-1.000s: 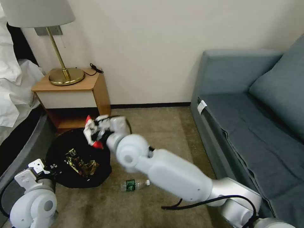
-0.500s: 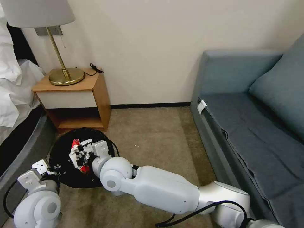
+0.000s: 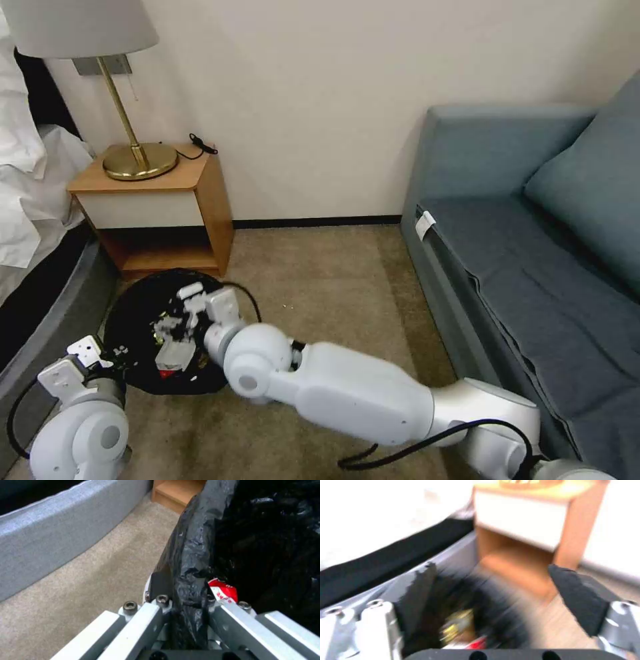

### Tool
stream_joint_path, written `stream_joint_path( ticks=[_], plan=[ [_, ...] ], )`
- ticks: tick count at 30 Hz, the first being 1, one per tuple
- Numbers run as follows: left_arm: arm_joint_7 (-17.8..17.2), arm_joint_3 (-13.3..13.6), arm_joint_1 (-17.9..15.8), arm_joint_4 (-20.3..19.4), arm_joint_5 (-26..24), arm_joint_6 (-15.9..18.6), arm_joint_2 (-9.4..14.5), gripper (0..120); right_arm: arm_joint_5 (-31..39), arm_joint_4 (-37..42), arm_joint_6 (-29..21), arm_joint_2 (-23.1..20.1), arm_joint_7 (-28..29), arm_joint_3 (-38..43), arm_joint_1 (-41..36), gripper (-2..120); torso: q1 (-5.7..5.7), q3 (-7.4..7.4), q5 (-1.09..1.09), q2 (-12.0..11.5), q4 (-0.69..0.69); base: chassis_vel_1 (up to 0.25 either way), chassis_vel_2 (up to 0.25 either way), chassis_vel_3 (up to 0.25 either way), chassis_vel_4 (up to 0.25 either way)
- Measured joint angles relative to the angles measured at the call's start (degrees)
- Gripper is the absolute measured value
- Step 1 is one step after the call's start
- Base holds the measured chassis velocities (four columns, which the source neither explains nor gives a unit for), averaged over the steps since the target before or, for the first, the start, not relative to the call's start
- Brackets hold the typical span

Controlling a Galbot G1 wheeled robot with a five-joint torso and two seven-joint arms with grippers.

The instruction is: Pick up the trash bin, then pick up the garbage on the floor and place it into the trash bin.

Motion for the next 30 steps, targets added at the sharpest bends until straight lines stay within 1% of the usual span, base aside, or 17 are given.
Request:
stream_joint_path(
  ticks=[2, 3, 5, 6, 7, 8, 9, 10, 12, 13, 15, 16, 17, 18, 19, 26, 30],
  plan=[
    [0.16, -0.37, -0.10, 0.10, -0.43, -0.04, 0.40, 2, -4.17, -2.49, 0.44, -4.82, -9.60, 0.47, 4.68, 99, 0.00, 0.00, 0.01, 0.00, -0.01, 0.000, 0.000, 0.000, 0.000],
    [0.16, -0.37, -0.10, 0.10, -0.43, -0.04, 0.40, 2, -4.17, -2.49, 0.44, -4.82, -9.60, 0.47, 4.68, 99, 0.00, 0.00, 0.01, 0.00, -0.01, 0.000, 0.000, 0.000, 0.000],
    [0.27, -0.60, -0.11, 0.23, -0.60, -0.06, 0.67, 2, -5.97, -3.53, 0.50, -7.83, -15.27, 0.09, 6.43, 100, 0.00, 0.00, 0.01, 0.00, -0.01, 0.000, 0.000, 0.000, 0.000],
    [0.27, -0.60, -0.11, 0.23, -0.60, -0.06, 0.67, 2, -5.97, -3.53, 0.50, -7.83, -15.27, 0.09, 6.43, 100, 0.00, 0.00, 0.01, 0.00, -0.01, 0.000, 0.000, 0.000, 0.000],
    [0.30, -0.66, -0.11, 0.26, -0.64, -0.08, 0.75, 2, -6.94, -4.04, 0.66, -8.94, -17.87, -0.18, 6.85, 100, 0.00, 0.00, 0.00, 0.00, -0.02, 0.000, 0.000, 0.000, 0.000],
    [0.38, -0.69, -0.13, 0.30, -0.71, -0.10, 0.84, 2, -8.12, -4.70, 1.28, -10.60, -22.48, -0.77, 7.26, 100, 0.00, 0.00, 0.01, 0.00, -0.01, 0.000, 0.000, 0.000, 0.000],
    [0.41, -0.71, -0.14, 0.34, -0.75, -0.12, 0.90, 2, -10.53, -5.95, 2.55, -13.19, -29.37, -1.94, 7.59, 100, 0.00, 0.00, 0.01, 0.00, -0.02, 0.000, 0.000, 0.000, 0.000],
    [0.41, -0.71, -0.14, 0.34, -0.75, -0.12, 0.90, 2, -10.53, -5.95, 2.55, -13.19, -29.37, -1.94, 7.59, 100, 0.00, 0.00, 0.01, 0.00, -0.02, 0.000, 0.000, 0.000, 0.000],
    [0.43, -0.67, -0.13, 0.34, -0.76, -0.12, 0.79, 2, -15.95, -9.43, 5.26, -16.20, -43.83, -4.79, 8.17, 100, 0.00, 0.01, 0.01, -0.01, -0.03, 0.000, 0.000, 0.000, 0.000],
    [0.43, -0.67, -0.13, 0.34, -0.76, -0.12, 0.79, 2, -15.95, -9.43, 5.26, -16.20, -43.83, -4.79, 8.17, 100, 0.00, 0.01, 0.01, -0.01, -0.03, 0.000, 0.000, 0.000, 0.000],
    [0.44, -0.66, 0.00, 0.30, -0.74, -0.13, 0.62, 2, -19.07, -12.10, 5.82, -16.26, -51.89, -6.75, 8.92, 100, 0.00, 0.00, 0.01, 0.00, -0.02, 0.000, 0.000, 0.000, 0.000],
    [0.44, -0.66, 0.00, 0.30, -0.74, -0.13, 0.62, 2, -19.07, -12.10, 5.82, -16.26, -51.89, -6.75, 8.92, 100, 0.00, 0.00, 0.01, 0.00, -0.02, 0.000, 0.000, 0.000, 0.000],
    [0.44, -0.67, 0.07, 0.26, -0.73, -0.15, 0.56, 2, -20.07, -13.16, 5.95, -15.94, -54.01, -7.45, 9.17, 100, 0.00, 0.00, 0.00, 0.00, -0.01, 0.000, 0.000, 0.000, 0.000],
    [0.45, -0.76, 0.22, 0.11, -0.72, -0.23, 0.41, 2, -22.11, -15.98, 6.76, -14.44, -57.86, -9.83, 9.65, 100, 0.00, 0.01, 0.00, 0.00, -0.01, 0.000, 0.000, 0.000, 0.000],
    [0.47, -0.83, 0.31, 0.00, -0.71, -0.27, 0.36, 2, -22.84, -17.55, 7.23, -13.62, -58.60, -11.44, 9.90, 100, 0.00, 0.00, 0.00, 0.00, 0.01, 0.000, 0.000, 0.000, 0.000],
    [0.66, -1.30, 0.54, 0.01, -0.68, -0.56, 0.17, 2, -25.40, -25.50, 10.17, -10.44, -60.20, -19.57, 9.34, 100, 0.00, 0.01, -0.01, 0.00, 0.01, 0.000, 0.000, 0.000, 0.000],
    [0.70, -1.21, 0.56, 0.00, -0.61, -0.60, -0.06, 2, -25.50, -27.13, 10.53, -10.13, -59.94, -22.93, 8.71, 100, 0.00, 0.00, -0.01, 0.00, 0.00, 0.000, 0.000, 0.000, 0.000]
  ],
)
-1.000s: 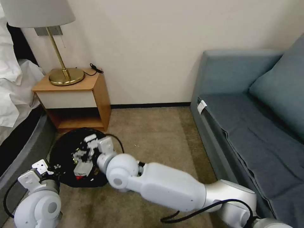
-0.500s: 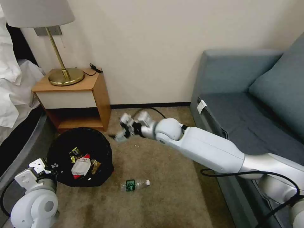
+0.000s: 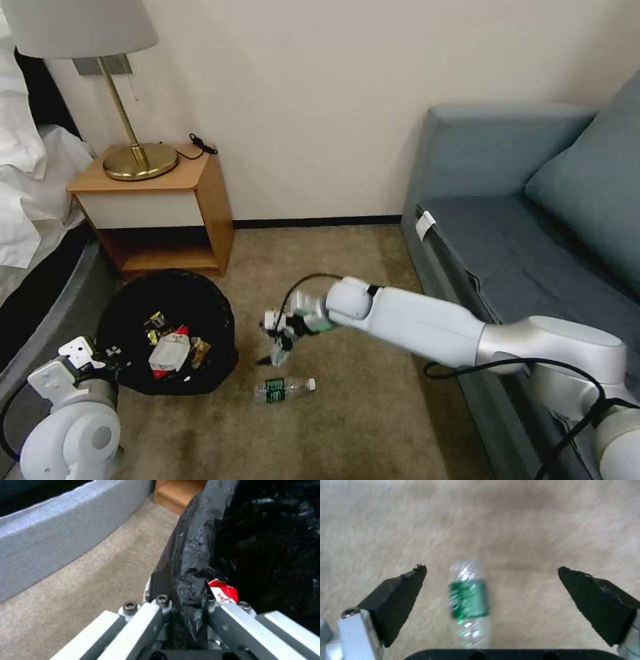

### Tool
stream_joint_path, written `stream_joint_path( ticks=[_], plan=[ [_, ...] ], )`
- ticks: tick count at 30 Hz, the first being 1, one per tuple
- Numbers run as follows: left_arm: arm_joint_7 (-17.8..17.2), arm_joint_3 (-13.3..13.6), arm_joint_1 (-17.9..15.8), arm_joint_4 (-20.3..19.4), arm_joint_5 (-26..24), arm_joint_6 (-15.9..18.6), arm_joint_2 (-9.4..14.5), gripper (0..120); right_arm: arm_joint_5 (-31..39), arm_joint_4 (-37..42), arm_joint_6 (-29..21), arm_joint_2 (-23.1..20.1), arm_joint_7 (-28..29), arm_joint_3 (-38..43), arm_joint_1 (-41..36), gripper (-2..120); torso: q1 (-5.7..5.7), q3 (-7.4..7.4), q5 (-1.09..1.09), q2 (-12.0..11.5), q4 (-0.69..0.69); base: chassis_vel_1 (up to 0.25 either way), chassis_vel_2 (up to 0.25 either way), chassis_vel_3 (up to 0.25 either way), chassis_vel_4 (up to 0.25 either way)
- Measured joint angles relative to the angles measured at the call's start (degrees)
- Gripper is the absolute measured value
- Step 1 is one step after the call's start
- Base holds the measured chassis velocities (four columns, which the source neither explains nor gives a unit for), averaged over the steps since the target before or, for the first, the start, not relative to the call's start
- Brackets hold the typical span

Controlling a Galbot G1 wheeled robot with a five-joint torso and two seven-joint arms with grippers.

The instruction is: Pick up the trash bin, then pick up the garbage on the floor and place it into the trash bin.

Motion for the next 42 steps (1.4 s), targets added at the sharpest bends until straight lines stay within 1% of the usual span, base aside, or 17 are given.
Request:
stream_joint_path(
  ticks=[5, 13, 20, 31, 37, 40, 42],
  plan=[
    [0.03, 0.46, -0.14, 0.10, 0.32, -0.12, -0.58, 2, 0.09, -1.57, 0.06, 0.77, 2.09, -3.31, -1.31, 100, 0.00, 0.00, 0.00, 0.00, -0.01, 0.000, 0.000, 0.000, 0.000],
    [0.26, 0.36, -0.18, 0.55, 0.47, -0.35, -0.81, 2, -0.32, -5.73, 0.54, 3.11, 4.52, -4.99, -3.22, 100, 0.00, 0.00, 0.00, 0.00, 0.00, 0.000, 0.000, 0.000, 0.000],
    [0.43, 0.32, -0.27, 0.81, 0.48, -0.44, -0.90, 2, -0.59, -9.21, 1.26, 4.57, 5.30, -5.31, -4.71, 100, 0.00, 0.00, 0.00, 0.00, 0.00, 0.000, 0.000, 0.000, 0.000],
    [0.84, 0.31, -0.19, 1.53, 0.70, -0.84, -0.99, 2, -0.82, -11.53, 1.34, 5.87, 6.74, -5.66, -6.42, 100, 0.00, 0.00, 0.00, 0.00, 0.00, 0.000, 0.000, 0.000, 0.000],
    [0.89, 0.26, -0.09, 1.55, 0.79, -0.96, -0.95, 2, -1.53, -13.80, 2.29, 6.71, 7.44, -5.89, -7.74, 100, 0.00, 0.00, 0.00, 0.00, 0.00, 0.000, 0.000, 0.000, 0.000],
    [0.89, 0.26, 0.00, 1.51, 0.82, -0.97, -0.95, 2, -1.95, -14.95, 2.76, 7.22, 7.68, -5.78, -8.22, 98, 0.00, 0.00, 0.00, 0.00, 0.00, 0.000, 0.000, 0.000, 0.000],
    [0.89, 0.26, 0.13, 1.42, 0.94, -1.00, -1.00, 2, -2.18, -16.41, 3.28, 7.75, 8.46, -5.50, -8.60, 90, 0.00, 0.00, -0.01, 0.00, 0.00, 0.000, 0.000, 0.000, 0.000]
  ],
)
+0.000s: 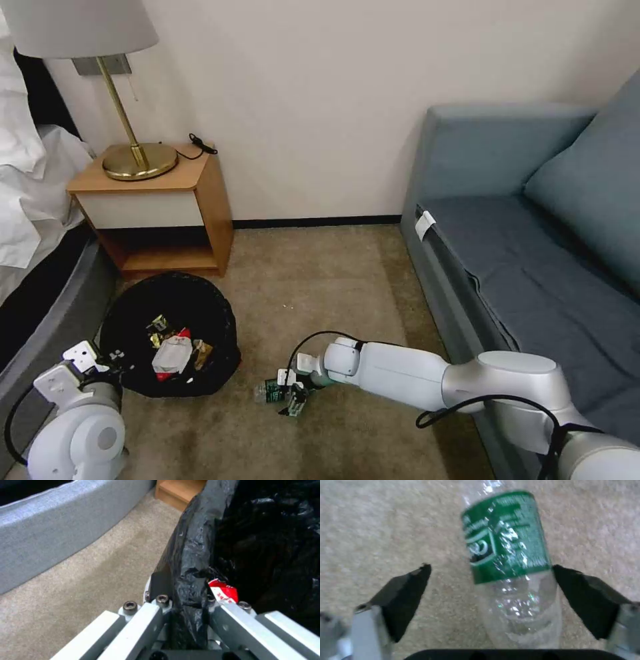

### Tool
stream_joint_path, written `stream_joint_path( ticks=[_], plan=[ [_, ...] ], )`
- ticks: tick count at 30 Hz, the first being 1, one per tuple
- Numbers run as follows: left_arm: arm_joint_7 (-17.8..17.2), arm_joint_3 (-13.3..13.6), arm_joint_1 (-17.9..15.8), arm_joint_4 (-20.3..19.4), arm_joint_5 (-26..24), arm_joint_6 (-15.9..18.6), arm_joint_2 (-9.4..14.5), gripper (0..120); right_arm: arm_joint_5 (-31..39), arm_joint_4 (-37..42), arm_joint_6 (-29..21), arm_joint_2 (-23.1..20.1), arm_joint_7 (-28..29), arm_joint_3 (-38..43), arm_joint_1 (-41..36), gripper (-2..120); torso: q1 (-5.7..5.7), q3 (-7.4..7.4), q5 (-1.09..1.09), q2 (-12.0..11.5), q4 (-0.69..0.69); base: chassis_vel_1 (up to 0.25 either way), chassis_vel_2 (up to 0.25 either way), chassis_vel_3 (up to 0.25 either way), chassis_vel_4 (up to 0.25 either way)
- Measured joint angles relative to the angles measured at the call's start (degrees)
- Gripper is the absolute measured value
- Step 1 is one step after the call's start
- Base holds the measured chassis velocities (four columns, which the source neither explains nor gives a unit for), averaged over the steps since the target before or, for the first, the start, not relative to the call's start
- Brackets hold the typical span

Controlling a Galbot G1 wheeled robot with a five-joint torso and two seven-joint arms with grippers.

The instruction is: Pick up the trash bin, then pick up the garbage on the floor and place it into the trash bin.

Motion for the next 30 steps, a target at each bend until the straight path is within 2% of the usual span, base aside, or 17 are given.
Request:
stream_joint_path(
  ticks=[3, 6, 8, 11, 12, 13, 16, 17, 19, 25, 30],
  plan=[
    [0.00, 0.06, 0.10, -0.08, 0.06, -0.02, -0.04, 2, -0.21, -0.96, 0.48, 0.35, 0.38, 0.34, -0.27, 84, 0.00, 0.00, 0.00, 0.00, 0.00, 0.000, 0.000, 0.000, 0.000],
    [0.00, 0.17, 0.12, -0.06, 0.20, -0.09, -0.02, 2, -0.44, -1.50, 0.97, 0.40, 1.12, 0.81, -0.59, 71, 0.00, 0.00, 0.00, 0.00, 0.00, 0.000, 0.000, 0.000, 0.000],
    [0.00, 0.20, 0.10, -0.02, 0.21, -0.11, 0.01, 2, -0.43, -1.44, 1.00, 0.32, 1.17, 0.87, -0.62, 67, 0.00, 0.00, 0.01, 0.00, 0.00, 0.000, 0.000, 0.000, 0.000],
    [0.01, 0.29, 0.04, 0.09, 0.27, -0.14, 0.12, 2, -0.40, -1.07, 1.35, -0.19, 1.46, 1.09, -0.75, 53, 0.00, 0.00, 0.00, 0.00, 0.00, 0.000, 0.000, 0.000, 0.000],
    [0.01, 0.29, 0.04, 0.09, 0.27, -0.14, 0.12, 2, -0.40, -1.07, 1.35, -0.19, 1.46, 1.09, -0.75, 53, 0.00, 0.00, 0.00, 0.00, 0.00, 0.000, 0.000, 0.000, 0.000],
    [0.02, 0.30, 0.04, 0.09, 0.27, -0.14, 0.16, 2, -0.37, -0.91, 1.36, -0.32, 1.56, 1.26, -0.81, 51, 0.00, 0.00, 0.00, 0.00, 0.00, 0.000, 0.000, 0.000, 0.000],
    [0.06, 0.38, 0.04, 0.23, 0.28, -0.14, 0.22, 2, 0.09, 0.95, 1.32, -1.08, 2.04, 1.96, -0.77, 36, 0.00, 0.00, 0.01, 0.00, 0.00, 0.000, 0.000, 0.000, 0.000],
    [0.06, 0.38, 0.04, 0.23, 0.28, -0.14, 0.22, 2, 0.09, 0.95, 1.32, -1.08, 2.04, 1.96, -0.77, 36, 0.00, 0.00, 0.01, 0.00, 0.00, 0.000, 0.000, 0.000, 0.000],
    [0.07, 0.64, -0.08, 0.53, 0.41, -0.15, 0.21, 2, 0.74, 2.87, 0.95, -1.77, 2.62, 2.48, -0.20, 28, 0.00, 0.00, 0.00, 0.00, 0.00, 0.000, 0.000, 0.000, 0.000],
    [0.16, 1.30, -0.38, 1.09, 0.71, -0.21, 0.19, 2, 2.78, 8.72, -0.36, -4.54, 4.12, 5.07, 1.60, 17, 0.00, 0.00, 0.01, 0.00, 0.00, 0.000, 0.000, 0.000, 0.000],
    [0.16, 2.11, -0.65, 1.40, 1.19, -0.22, 0.29, 2, 5.30, 14.68, -1.25, -8.23, 7.04, 9.56, 3.94, 17, 0.00, 0.00, 0.01, 0.00, -0.01, 0.000, 0.000, 0.000, 0.000]
  ],
)
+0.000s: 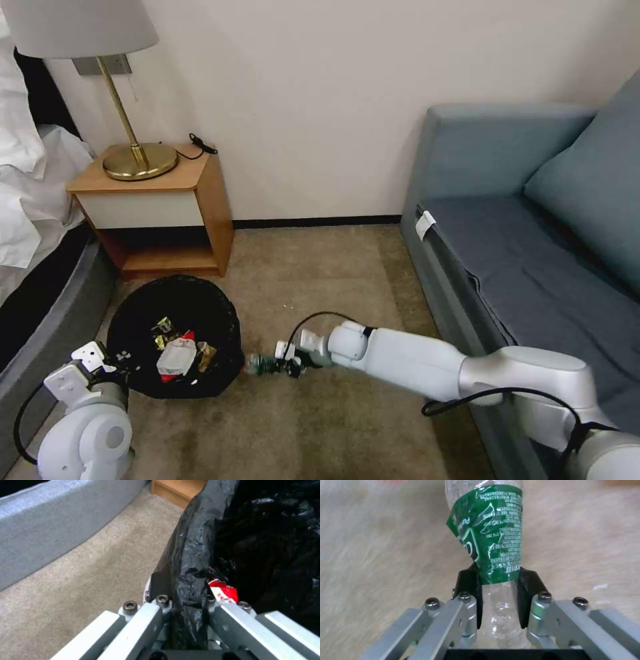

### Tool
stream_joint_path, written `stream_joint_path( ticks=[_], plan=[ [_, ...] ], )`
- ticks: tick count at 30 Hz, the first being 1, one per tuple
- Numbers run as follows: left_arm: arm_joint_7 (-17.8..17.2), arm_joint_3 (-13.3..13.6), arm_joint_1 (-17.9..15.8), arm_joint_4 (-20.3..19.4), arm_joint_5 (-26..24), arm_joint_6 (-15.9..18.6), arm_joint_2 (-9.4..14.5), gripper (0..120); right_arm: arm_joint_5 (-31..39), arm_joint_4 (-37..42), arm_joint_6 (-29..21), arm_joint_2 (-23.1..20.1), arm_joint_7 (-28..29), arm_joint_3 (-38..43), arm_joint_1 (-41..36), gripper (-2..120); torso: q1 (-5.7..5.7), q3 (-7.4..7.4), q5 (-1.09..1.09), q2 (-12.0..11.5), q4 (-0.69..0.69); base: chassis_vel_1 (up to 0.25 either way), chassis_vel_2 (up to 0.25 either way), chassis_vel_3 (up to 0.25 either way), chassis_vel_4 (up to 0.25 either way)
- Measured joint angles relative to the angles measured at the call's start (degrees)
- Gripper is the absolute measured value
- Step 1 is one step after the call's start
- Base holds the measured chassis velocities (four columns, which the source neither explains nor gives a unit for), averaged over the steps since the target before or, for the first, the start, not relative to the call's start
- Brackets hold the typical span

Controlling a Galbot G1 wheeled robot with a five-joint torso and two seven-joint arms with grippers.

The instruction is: Pick up the trash bin, then pick up the garbage on the floor and place it into the trash bin.

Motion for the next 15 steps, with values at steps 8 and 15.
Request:
stream_joint_path(
  ticks=[8, 15],
  plan=[
    [-0.26, 0.27, 0.24, -0.93, 0.17, 0.30, 0.65, 2, 4.83, 10.00, -3.24, -4.29, 3.60, 10.83, 2.19, 17, 0.00, 0.00, 0.00, 0.00, 0.00, 0.000, 0.000, 0.000, 0.000],
    [-0.66, 0.77, 0.31, -1.01, -0.02, 0.31, 0.54, 2, 13.94, 20.99, -6.79, -1.28, 10.61, 17.07, 2.92, 17, 0.00, 0.00, -0.01, 0.00, 0.02, 0.000, 0.000, 0.000, 0.000]
  ],
)
